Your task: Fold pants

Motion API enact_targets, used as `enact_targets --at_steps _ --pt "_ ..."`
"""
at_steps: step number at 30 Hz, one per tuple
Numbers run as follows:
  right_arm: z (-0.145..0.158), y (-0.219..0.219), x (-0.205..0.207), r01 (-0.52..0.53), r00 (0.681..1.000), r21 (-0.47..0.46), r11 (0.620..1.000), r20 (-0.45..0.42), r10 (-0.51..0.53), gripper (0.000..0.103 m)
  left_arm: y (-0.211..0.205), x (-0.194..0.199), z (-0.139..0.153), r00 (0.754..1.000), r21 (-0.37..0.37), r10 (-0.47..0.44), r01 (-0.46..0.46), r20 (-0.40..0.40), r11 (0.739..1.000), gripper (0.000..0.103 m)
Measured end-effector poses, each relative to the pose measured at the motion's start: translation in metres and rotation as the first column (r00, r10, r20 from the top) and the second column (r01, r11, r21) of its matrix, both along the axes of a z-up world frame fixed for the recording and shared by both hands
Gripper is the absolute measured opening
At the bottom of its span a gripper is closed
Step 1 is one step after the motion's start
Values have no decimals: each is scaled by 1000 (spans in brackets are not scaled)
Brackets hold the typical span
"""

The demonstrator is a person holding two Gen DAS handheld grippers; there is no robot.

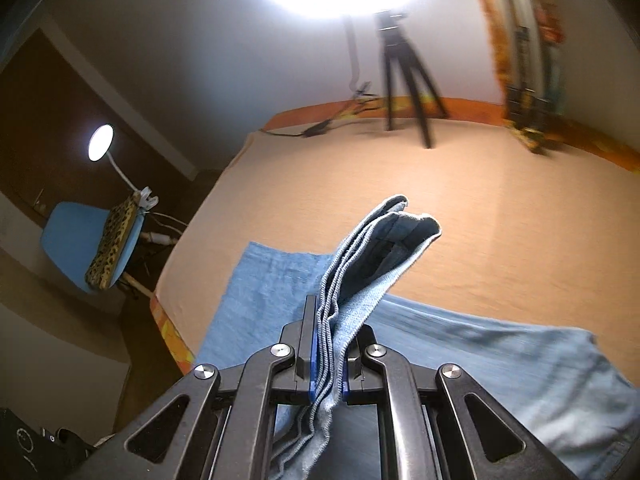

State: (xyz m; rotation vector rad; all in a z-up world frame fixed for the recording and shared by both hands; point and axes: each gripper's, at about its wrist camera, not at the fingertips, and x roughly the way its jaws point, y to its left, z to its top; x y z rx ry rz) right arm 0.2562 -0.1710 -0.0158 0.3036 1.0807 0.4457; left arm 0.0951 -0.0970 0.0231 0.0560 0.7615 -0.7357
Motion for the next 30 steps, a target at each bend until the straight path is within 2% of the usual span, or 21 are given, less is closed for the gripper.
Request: enact_targets --at_steps 10,19,30 --pt "1 -96 -31 56 998 -41 998 11 -55 5 -74 -9 -8 989 -44 -146 144 -35 989 11" --pt "-14 -166 -62 131 991 -51 990 0 -131 5 -133 -15 -21 965 -63 -252 248 -69 967 11" --pt "-24 -237 -96 231 973 -48 972 15 -230 5 -200 -29 -27 929 -51 -361 358 -83 932 11"
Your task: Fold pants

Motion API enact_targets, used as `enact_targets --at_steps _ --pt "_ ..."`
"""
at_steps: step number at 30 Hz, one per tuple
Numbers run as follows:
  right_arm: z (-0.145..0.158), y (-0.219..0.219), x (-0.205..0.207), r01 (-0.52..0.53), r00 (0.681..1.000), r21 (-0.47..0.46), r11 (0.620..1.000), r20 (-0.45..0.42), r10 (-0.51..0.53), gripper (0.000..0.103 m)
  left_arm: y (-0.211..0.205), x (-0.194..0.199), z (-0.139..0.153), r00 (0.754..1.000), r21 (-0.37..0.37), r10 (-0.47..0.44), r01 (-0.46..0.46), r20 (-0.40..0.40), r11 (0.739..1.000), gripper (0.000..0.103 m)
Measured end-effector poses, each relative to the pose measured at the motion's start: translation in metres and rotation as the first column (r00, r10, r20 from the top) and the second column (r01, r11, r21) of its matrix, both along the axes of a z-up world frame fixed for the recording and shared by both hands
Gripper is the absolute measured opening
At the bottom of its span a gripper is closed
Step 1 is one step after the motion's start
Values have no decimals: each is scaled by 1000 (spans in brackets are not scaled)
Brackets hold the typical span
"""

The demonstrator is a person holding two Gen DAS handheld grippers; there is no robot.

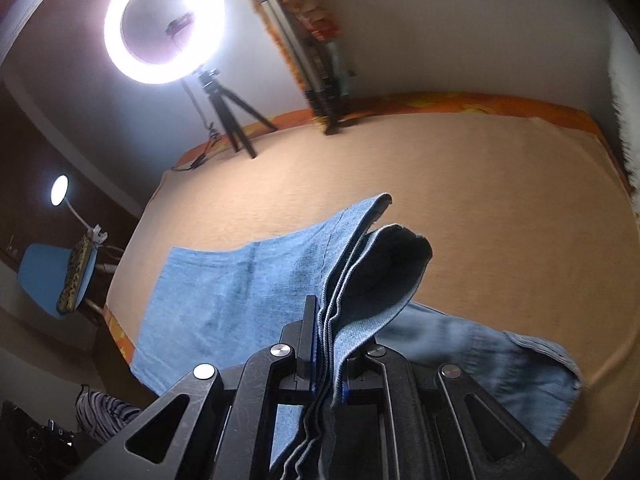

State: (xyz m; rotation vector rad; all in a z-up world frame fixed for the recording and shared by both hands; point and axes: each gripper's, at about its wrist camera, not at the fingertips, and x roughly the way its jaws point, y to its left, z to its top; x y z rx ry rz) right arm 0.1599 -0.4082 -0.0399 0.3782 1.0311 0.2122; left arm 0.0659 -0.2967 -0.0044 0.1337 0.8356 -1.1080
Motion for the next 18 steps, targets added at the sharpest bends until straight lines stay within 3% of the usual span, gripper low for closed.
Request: enact_targets --at_steps 9,18 --pt "-22 -54 -28 72 997 19 997 -37 -71 5 -48 -10 -19 997 22 -78 78 -24 997 11" --pt "-42 -72 -43 117 991 31 993 -67 -115 5 -70 -11 -40 993 52 -111 113 -49 992 11"
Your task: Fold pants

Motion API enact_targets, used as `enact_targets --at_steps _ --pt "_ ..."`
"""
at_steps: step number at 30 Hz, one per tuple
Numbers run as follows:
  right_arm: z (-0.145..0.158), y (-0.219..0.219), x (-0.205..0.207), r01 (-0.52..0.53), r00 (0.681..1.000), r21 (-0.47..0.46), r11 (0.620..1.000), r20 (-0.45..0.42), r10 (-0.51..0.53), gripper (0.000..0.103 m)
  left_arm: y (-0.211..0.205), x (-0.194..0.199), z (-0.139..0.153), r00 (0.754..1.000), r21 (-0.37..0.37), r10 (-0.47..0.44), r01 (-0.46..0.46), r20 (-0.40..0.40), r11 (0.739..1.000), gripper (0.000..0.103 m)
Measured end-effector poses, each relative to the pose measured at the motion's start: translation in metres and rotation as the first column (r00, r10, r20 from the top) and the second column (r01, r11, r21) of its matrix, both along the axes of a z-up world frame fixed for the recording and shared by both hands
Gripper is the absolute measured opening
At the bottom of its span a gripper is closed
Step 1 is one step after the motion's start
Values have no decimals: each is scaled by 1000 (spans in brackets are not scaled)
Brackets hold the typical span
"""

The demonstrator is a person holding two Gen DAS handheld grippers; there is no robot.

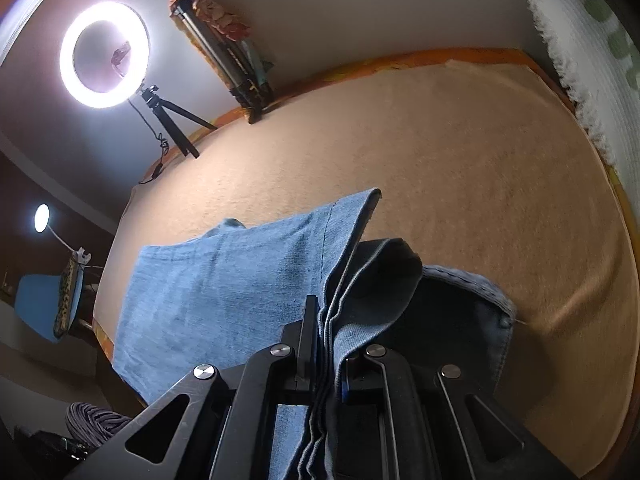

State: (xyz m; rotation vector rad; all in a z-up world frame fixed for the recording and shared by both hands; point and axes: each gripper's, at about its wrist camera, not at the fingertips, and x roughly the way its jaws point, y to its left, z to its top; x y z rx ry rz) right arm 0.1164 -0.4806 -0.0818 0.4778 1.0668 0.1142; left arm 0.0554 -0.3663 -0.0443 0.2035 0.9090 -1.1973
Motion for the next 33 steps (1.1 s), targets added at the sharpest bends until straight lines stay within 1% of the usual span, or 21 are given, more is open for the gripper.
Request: enact_targets --at_steps 6,14,17,23,27,28,30,31,33 --pt "-4 -11 -7 14 1000 -12 1000 2 -14 5 -7 6 -5 1000 -1 -12 12 -11 1000 10" --pt "-16 -20 -13 41 999 -6 999 -20 -41 4 -9 14 -15 999 12 -18 19 -36 1000 10" --pt "-21 -18 -11 36 999 -30 999 -29 -37 4 -9 18 -18 999 17 -13 14 -44 1000 11" --pt "-27 -16 -9 33 999 -42 999 -41 -34 5 -5 21 -16 998 21 -11 12 -57 1000 11" --pt "-25 -15 -10 30 999 -63 998 -42 -33 5 0 20 -12 998 34 -10 12 -66 999 14" --pt "-24 -15 -10 34 998 -68 997 -43 -37 7 1 19 -12 997 35 -12 14 -73 999 15" --pt "-22 -15 -11 40 998 -70 997 -39 -43 13 7 17 -10 997 32 -11 14 -81 999 15" --pt "-20 -16 -12 42 999 -62 997 -28 -44 15 11 16 -8 997 31 -13 16 -81 999 15" --pt "-15 -22 -11 41 999 -14 999 -4 -41 24 20 14 -2 998 28 -18 20 -65 999 15"
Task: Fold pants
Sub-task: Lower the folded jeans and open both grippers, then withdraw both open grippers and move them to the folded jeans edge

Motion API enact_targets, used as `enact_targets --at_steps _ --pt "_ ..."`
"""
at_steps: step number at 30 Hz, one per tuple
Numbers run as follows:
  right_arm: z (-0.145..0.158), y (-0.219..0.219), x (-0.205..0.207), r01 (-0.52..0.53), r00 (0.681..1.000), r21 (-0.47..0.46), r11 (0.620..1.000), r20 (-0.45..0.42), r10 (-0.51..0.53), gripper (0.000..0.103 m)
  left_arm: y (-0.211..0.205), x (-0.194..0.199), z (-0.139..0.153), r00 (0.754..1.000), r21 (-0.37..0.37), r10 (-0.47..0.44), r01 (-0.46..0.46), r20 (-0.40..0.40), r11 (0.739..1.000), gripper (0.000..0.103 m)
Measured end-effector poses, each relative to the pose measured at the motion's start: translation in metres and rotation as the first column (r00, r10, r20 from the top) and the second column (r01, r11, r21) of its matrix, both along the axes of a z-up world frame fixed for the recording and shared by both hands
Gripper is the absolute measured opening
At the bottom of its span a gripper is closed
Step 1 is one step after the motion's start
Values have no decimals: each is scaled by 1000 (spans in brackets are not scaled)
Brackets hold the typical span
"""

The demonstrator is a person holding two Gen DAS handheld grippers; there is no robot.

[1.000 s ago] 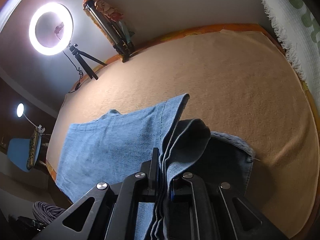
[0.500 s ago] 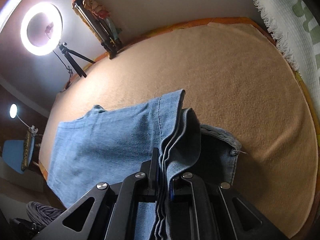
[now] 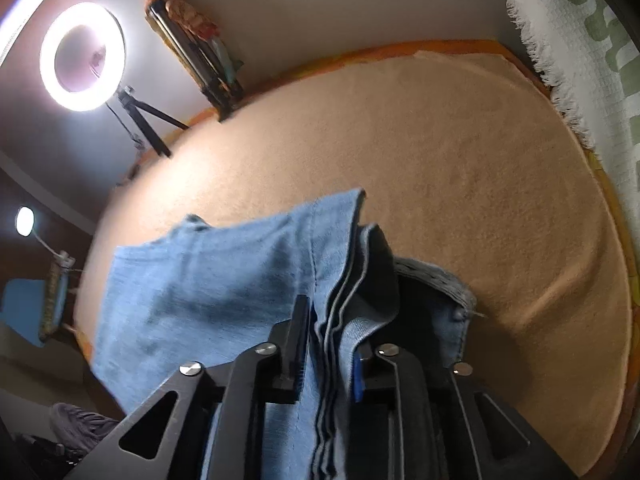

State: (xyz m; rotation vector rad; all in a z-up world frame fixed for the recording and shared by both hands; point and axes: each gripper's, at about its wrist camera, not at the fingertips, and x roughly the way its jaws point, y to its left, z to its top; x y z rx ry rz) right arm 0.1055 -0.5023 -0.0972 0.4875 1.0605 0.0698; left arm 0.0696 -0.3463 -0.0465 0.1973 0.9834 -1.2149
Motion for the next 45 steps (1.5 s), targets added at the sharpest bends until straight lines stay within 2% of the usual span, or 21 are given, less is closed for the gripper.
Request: enact_targets --at_steps 1,2,5,9,10,12,13,14,16,19,22,25,27,28,29,34,37,39,42,45 --pt "2 -3 1 6 1000 21 1000 10 -6 33 6 0 4 1000 -1 0 0 12 1000 15" --pt "4 -6 2 19 1000 44 999 19 -19 35 11 -1 6 1000 -1 0 0 21 1000 16" --pt "6 -7 9 35 999 50 998 23 -37 35 39 2 16 998 -5 31 -31 50 1000 22" --pt "4 -6 16 63 998 33 997 0 -64 35 90 18 25 989 1 129 -129 68 992 23" --pt "2 -7 17 78 997 43 996 -4 -78 34 101 23 27 985 6 154 -154 73 988 23" --pt "2 -6 17 90 996 28 996 0 -90 25 130 36 29 970 21 221 -224 99 974 23" --pt "4 -4 16 89 996 -3 996 6 -89 18 141 40 29 963 26 249 -253 105 967 23" --pt "7 -1 14 77 997 -39 996 20 -76 13 156 47 29 952 32 289 -294 103 955 23" --pt "15 6 9 52 997 -83 995 58 -48 10 184 63 26 928 44 361 -366 96 929 24" --pt "28 16 4 13 995 -168 986 103 5 8 224 82 20 872 69 472 -483 127 873 29" --pt "30 25 7 -17 997 -270 963 69 37 8 262 98 14 809 85 577 -586 111 806 29" --pt "20 34 13 -42 999 -366 930 6 48 8 285 102 7 760 103 639 -650 121 753 29" --pt "15 37 16 -45 999 -415 909 -20 40 12 292 104 3 739 117 663 -673 118 730 29" --pt "12 37 18 -35 999 -441 897 -37 21 23 296 105 -1 730 127 673 -683 118 719 29" --pt "12 37 19 -24 999 -451 892 -42 6 35 297 104 -4 726 135 677 -687 119 714 29" --pt "33 24 14 89 996 -452 888 12 -94 40 309 110 -12 715 158 688 -699 130 697 29" --pt "52 26 10 122 992 -361 924 67 -104 47 315 111 -17 713 162 688 -701 133 695 29" --pt "63 41 13 102 993 -327 939 88 -77 50 316 111 -22 716 172 683 -698 145 695 29" --pt "76 78 21 19 994 -280 960 110 13 52 319 110 -27 720 182 679 -694 145 697 29" --pt "82 116 32 -60 989 -257 965 118 93 53 323 110 -31 724 181 676 -690 139 701 29"
